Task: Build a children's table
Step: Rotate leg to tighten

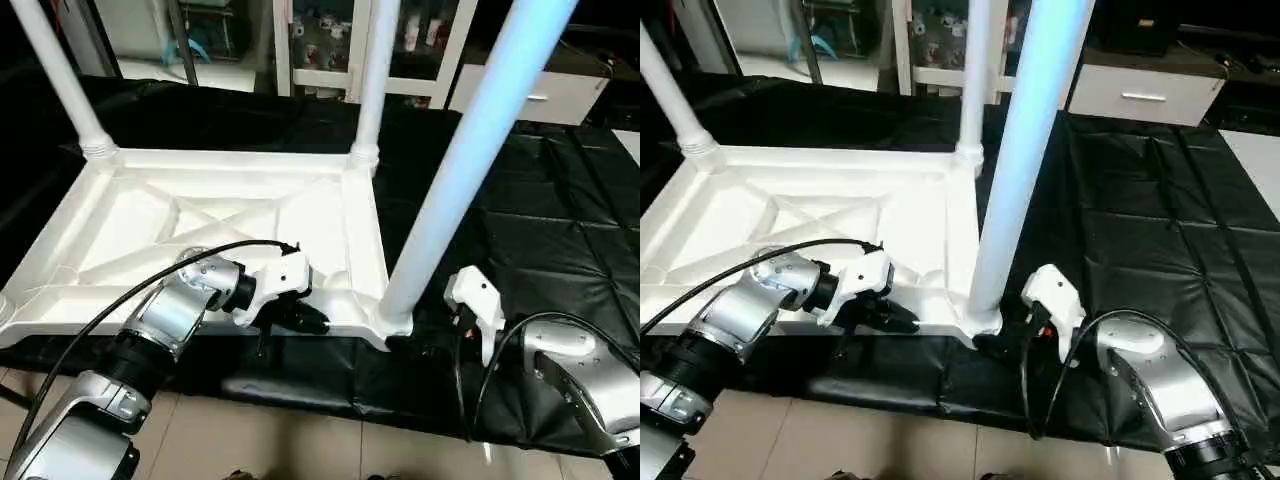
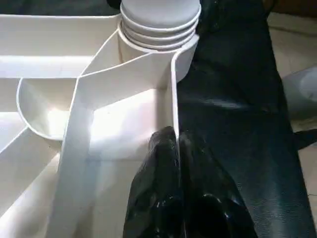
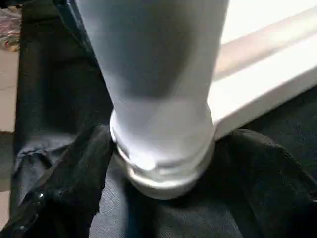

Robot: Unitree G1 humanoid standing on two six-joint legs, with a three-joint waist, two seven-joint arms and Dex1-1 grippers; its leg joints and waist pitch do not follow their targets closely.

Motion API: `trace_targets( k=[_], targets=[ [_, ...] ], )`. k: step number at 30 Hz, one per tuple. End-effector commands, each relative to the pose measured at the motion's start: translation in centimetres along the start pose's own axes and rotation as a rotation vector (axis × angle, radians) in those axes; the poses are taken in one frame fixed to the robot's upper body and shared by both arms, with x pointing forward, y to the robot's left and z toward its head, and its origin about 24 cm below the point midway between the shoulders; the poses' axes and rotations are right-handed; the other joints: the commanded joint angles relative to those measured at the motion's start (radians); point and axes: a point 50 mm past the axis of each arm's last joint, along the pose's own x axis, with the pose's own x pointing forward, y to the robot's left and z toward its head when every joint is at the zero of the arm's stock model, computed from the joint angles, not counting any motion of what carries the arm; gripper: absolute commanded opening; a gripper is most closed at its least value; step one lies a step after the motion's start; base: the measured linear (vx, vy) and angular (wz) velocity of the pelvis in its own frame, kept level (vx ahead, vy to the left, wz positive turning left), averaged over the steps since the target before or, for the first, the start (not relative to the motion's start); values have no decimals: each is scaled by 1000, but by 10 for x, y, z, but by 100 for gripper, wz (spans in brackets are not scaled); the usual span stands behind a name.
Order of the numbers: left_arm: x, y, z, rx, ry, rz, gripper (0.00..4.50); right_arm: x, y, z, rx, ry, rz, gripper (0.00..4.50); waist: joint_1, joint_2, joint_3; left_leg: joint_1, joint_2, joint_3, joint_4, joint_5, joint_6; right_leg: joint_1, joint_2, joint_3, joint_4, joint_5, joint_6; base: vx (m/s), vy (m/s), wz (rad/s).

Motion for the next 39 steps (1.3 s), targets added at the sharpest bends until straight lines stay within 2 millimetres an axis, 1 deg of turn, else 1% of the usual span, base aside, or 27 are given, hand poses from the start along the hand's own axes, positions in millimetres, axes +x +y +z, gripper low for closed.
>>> trace_targets(
  k=[1, 3, 4, 6, 7, 9, 11, 13, 14, 15, 17, 20, 22, 25, 27, 28, 29, 30, 31, 32, 33, 34, 35, 36, 37, 38, 39],
  targets=[
    [13, -11, -9, -18, 52, -95, 0, 2, -1, 5, -22, 2, 2, 394, 0, -7, -60, 11, 46, -17, -70, -200, 53, 47, -56, 47, -56, -208, -253, 0, 0, 0],
    [13, -11, -8, -20, 51, -92, 0, 5, -4, 7, -31, -11, -21, 394, 2, -6, -63, 11, 46, -17, -68, -183, 53, 47, -56, 47, -52, -187, -256, 0, 0, 0],
    [14, -11, -9, -21, 52, -93, 0, 6, -6, 9, -23, -31, -41, 394, 1, -7, -65, 10, 44, -16, -66, -171, 56, 48, -55, 46, -49, -167, -260, 0, 0, 0],
    [15, -11, -9, -25, 54, -96, 0, 8, -9, 11, -14, -56, -53, 394, 1, -8, -66, 10, 44, -16, -65, -160, 60, 49, -56, 46, -47, -150, -267, 0, 0, 0],
    [15, -11, -9, -25, 54, -96, 0, 8, -9, 11, -14, -56, -53, 379, 2, -7, -65, 10, 44, -16, -65, -160, 61, 48, -55, 46, -48, -152, -267, 0, 0, 0],
    [16, -13, -8, -29, 52, -103, 0, 9, -8, 11, -14, -57, -38, 379, 3, -7, -67, 10, 44, -16, -64, -153, 63, 50, -54, 46, -45, -139, -267, 0, 0, 0],
    [17, -14, -8, -32, 50, -107, 0, 10, -8, 10, -7, -51, -28, 354, 2, -7, -67, 9, 43, -16, -62, -148, 67, 51, -54, 46, -44, -130, -270, 0, 0, 0],
    [18, -14, -8, -33, 50, -110, 0, 11, -7, 9, -3, -46, -20, 346, 2, -8, -68, 9, 43, -16, -61, -139, 73, 52, -54, 45, -42, -121, -273, 0, 0, 0],
    [18, -14, -8, -32, 52, -109, 0, 11, -7, 8, -2, -44, -14, 336, 2, -12, -67, 8, 42, -16, -61, -137, 76, 52, -54, 46, -43, -121, -273, 0, 0, 0],
    [18, -13, -8, -33, 53, -109, 0, 11, -7, 8, -2, -44, -10, 336, 4, -11, -67, 7, 43, -16, -60, -131, 79, 53, -54, 46, -41, -119, -273, 0, 0, 0],
    [18, -13, -8, -34, 54, -108, 0, 11, -7, 8, 1, -46, -6, 318, 4, -10, -69, 8, 43, -16, -59, -129, 81, 53, -54, 45, -40, -120, -274, 0, 0, 0],
    [17, -14, -9, -40, 57, -108, 0, 12, -7, 7, 4, -51, 0, 298, 5, -9, -70, 8, 43, -17, -58, -141, 76, 53, -55, 45, -41, -138, -272, 0, 0, 0],
    [17, -14, -10, -44, 58, -111, 0, 12, -7, 7, 5, -53, 1, 278, 4, -9, -69, 8, 43, -17, -58, -155, 69, 52, -55, 45, -43, -158, -270, 0, 0, 0],
    [17, -16, -11, -57, 53, -118, 0, 14, -7, 7, 20, -72, -5, 275, 4, -9, -69, 8, 42, -17, -58, -157, 63, 52, -54, 45, -42, -157, -268, 0, 0, 0],
    [17, -16, -11, -70, 44, -108, 0, 17, -9, 7, 54, -102, -55, 272, 3, -10, -69, 6, 41, -18, -58, -163, 59, 52, -54, 45, -43, -167, -266, 0, 0, 0],
    [18, -15, -11, -81, 35, -97, 0, 20, -13, 6, 72, -113, -105, 272, 0, -8, -63, 5, 40, -17, -60, -181, 53, 49, -54, 46, -48, -193, -259, 0, 0, 0],
    [19, -15, -11, -91, 28, -88, 0, 22, -15, 6, 86, -120, -146, 272, -3, -9, -62, 4, 39, -19, -62, -196, 46, 50, -53, 45, -49, -217, -253, 0, 0, 0],
    [22, -13, -9, -104, 13, -68, 0, 26, -19, 6, 108, -142, -217, 272, -8, -10, -57, 6, 39, -20, -64, -232, 32, 45, -55, 45, -56, -276, -238, 0, 0, 0],
    [26, -11, -8, -117, -1, -47, 0, 30, -22, 6, 133, -165, -287, 272, -13, -11, -54, 6, 37, -23, -67, -270, 17, 44, -55, 44, -63, -347, -217, 0, 0, 0],
    [30, -9, -8, -128, -9, -24, 0, 35, -25, 7, 160, -194, -361, 272, -18, -12, -52, 5, 36, -24, -69, -284, 10, 43, -54, 43, -67, -383, -204, 0, 0, 0],
    [33, -7, -7, -131, -15, 6, 0, 38, -27, 8, 180, -214, -427, 272, -23, -11, -52, 9, 35, -29, -70, -316, -7, 40, -56, 40, -74, -454, -179, 0, 0, 0],
    [34, -6, -7, -131, -16, 9, 0, 39, -27, 8, 183, -216, -435, 272, -29, -12, -50, 5, 34, -34, -73, -330, -15, 41, -56, 38, -78, -491, -156, 0, 0, 0],
    [40, -1, -5, -156, -33, 73, 0, 46, -31, 9, 233, -246, -550, 271, -33, -12, -48, 3, 33, -37, -76, -346, -19, 39, -55, 36, -82, -523, -136, 0, 0, 0],
    [40, -1, -5, -156, -33, 73, 0, 46, -31, 9, 233, -246, -550, 270, -32, -10, -49, 8, 32, -37, -75, -355, -24, 34, -55, 34, -86, -539, -129, 0, 0, 0],
    [48, 6, -2, -180, -50, 142, 0, 54, -34, 13, 255, -265, -685, 270, -35, -4, -50, 15, 31, -37, -74, -373, -30, 27, -57, 35, -91, -546, -127, 0, 0, 0],
    [48, 6, -2, -180, -50, 142, 0, 54, -34, 13, 255, -265, -685, 270, -38, -6, -52, 17, 31, -38, -74, -376, -37, 27, -54, 35, -89, -528, -133, 0, 0, 0],
    [57, 16, 3, -220, -66, 259, 0, 67, -35, 17, 269, -255, -797, 270, -40, -5, -54, 11, 32, -40, -77, -368, -37, 32, -53, 33, -86, -483, -140, 0, 0, 0]
  ],
)
